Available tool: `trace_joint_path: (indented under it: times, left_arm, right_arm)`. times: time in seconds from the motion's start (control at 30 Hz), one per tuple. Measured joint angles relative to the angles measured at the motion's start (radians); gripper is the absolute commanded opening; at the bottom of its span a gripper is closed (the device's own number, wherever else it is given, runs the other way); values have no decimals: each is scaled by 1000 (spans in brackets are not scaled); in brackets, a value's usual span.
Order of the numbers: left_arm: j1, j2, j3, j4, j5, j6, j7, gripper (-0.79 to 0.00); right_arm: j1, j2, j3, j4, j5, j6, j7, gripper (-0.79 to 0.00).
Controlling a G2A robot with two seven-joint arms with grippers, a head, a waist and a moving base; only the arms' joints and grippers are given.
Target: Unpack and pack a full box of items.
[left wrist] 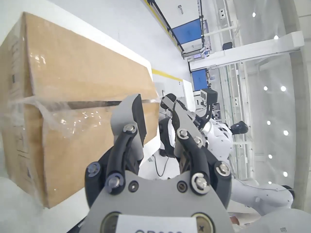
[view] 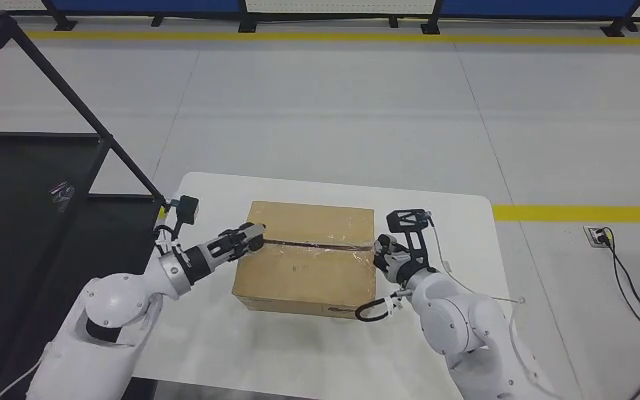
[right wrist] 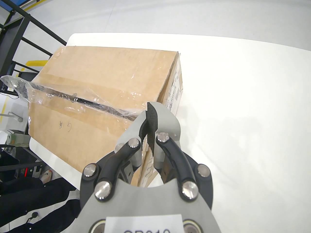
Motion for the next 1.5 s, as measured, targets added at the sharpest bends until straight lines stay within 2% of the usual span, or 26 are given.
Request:
trace_joint_path:
  times: [0.13,0.23,0.63,0.67,0.7,0.73,0.77,0.8,0.87,1.03,1.23,1.27,1.33,1.37,1.4,1.43,1.47,1.5]
  left_arm:
    - [-64,-13,62,109,-10,-8,-20,-523]
    - [-87,-19,83,154,-14,-17,-19,-529]
    - [-119,-32,128,230,38,-11,13,-554]
    - [-119,-32,129,232,39,-11,15,-557]
    - [-119,-33,130,234,38,-11,17,-560]
    - [-120,-34,131,235,36,-12,18,-560]
    - [-120,-34,131,235,35,-14,19,-563]
    - [-119,-35,131,236,33,-16,21,-563]
    - [-118,-36,131,236,31,-20,24,-570]
    - [-119,-39,133,239,31,-19,25,-576]
    - [-123,-42,132,243,30,-20,26,-594]
    - [-123,-42,132,242,30,-20,25,-594]
    - [-124,-43,130,237,29,-22,25,-591]
    - [-123,-43,128,235,28,-24,26,-588]
    - [-122,-43,127,232,27,-24,27,-588]
    - [-120,-44,126,229,27,-24,27,-591]
    - [-119,-44,125,227,27,-25,28,-591]
    - [-118,-44,124,226,27,-25,28,-591]
  right_arm:
    - [5,-3,-3,3,-3,3,7,-785]
    - [5,-5,-4,3,-7,7,9,-785]
    - [6,-13,-11,16,-10,1,6,-785]
    - [7,-13,-11,18,-10,0,6,-582]
    - [8,-14,-11,20,-8,0,6,-456]
    - [8,-14,-10,20,-7,-1,5,-413]
    - [8,-15,-9,21,-6,-1,4,-252]
    - [8,-15,-7,21,-6,-2,3,-157]
    - [6,-15,0,18,-4,-2,3,-243]
    - [-4,-15,18,6,-8,-1,11,-302]
    - [-29,-13,47,-13,-18,17,1,-256]
    - [-35,-13,54,-22,-19,23,-12,-197]
    - [-59,-14,73,-64,-7,18,-72,-166]
    - [-74,-14,78,-91,8,1,-107,-240]
    - [-91,-14,81,-120,25,-25,-144,-382]
    - [-112,-14,82,-150,38,-61,-187,-406]
    - [-123,-14,80,-168,34,-81,-212,-382]
    - [-129,-14,75,-182,26,-95,-231,-286]
